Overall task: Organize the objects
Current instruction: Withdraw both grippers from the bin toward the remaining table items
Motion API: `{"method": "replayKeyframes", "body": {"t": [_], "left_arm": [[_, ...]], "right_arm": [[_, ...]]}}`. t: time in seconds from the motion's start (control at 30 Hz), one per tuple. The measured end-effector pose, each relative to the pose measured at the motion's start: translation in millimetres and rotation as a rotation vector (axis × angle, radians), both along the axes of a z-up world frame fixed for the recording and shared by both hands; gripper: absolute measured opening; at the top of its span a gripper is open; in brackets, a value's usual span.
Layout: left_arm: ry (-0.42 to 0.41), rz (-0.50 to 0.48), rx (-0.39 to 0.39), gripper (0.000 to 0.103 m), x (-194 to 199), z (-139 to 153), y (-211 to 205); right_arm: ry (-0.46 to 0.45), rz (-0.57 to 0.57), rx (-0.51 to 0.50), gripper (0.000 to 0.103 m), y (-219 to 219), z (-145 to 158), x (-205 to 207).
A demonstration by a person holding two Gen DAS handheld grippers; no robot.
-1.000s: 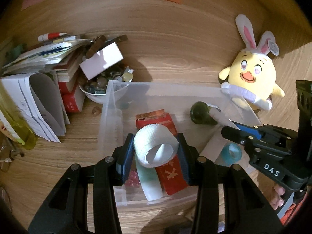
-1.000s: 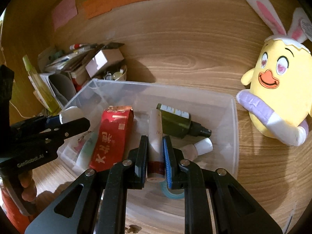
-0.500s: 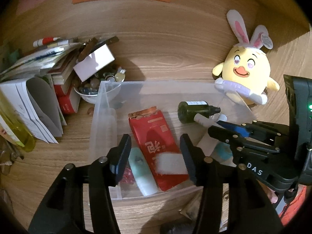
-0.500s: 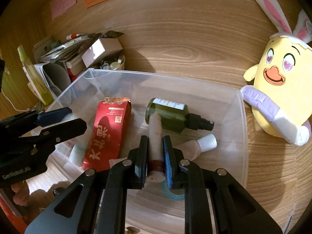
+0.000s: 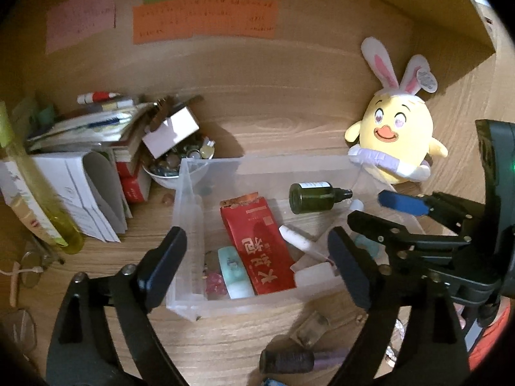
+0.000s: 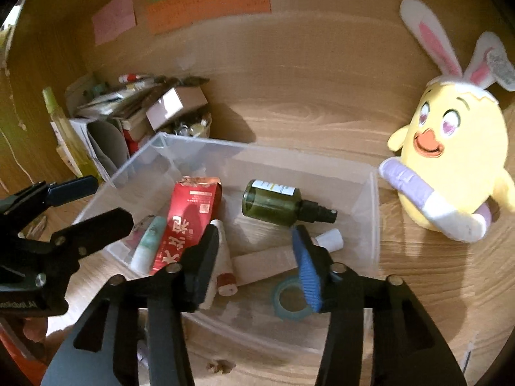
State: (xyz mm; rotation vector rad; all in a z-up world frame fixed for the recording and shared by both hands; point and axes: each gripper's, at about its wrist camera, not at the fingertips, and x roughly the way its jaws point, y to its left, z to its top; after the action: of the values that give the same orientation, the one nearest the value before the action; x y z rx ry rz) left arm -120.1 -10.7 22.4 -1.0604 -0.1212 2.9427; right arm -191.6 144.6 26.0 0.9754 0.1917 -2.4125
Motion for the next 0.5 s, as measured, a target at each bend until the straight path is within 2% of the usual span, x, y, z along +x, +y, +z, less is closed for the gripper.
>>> {"method": "replayKeyframes", "body": {"t": [0.07, 0.17, 0.33, 0.5], "left_arm": [[0.011, -0.001, -0.007, 0.094, 6.0, 3.6, 1.4], [0.023, 0.001, -0.018, 0.095, 15.6, 7.5, 3.5], [0.026, 0.0, -0.025, 0.096, 30.3, 7.1, 5.4], [0.01, 0.003, -0.014, 0.096, 43.0, 1.5, 3.7]], "right_arm": [[0.032, -0.008, 0.005, 0.063, 2.9, 5.9, 8.3], [0.056, -0.016, 0.011, 0.073, 8.0, 12.3, 16.6], [0.06, -0.023, -0.018, 0.08, 21.0, 19.8, 31.2], [0.078, -0.036, -0.023, 0.081, 33.6, 22.5, 47.7]]}}
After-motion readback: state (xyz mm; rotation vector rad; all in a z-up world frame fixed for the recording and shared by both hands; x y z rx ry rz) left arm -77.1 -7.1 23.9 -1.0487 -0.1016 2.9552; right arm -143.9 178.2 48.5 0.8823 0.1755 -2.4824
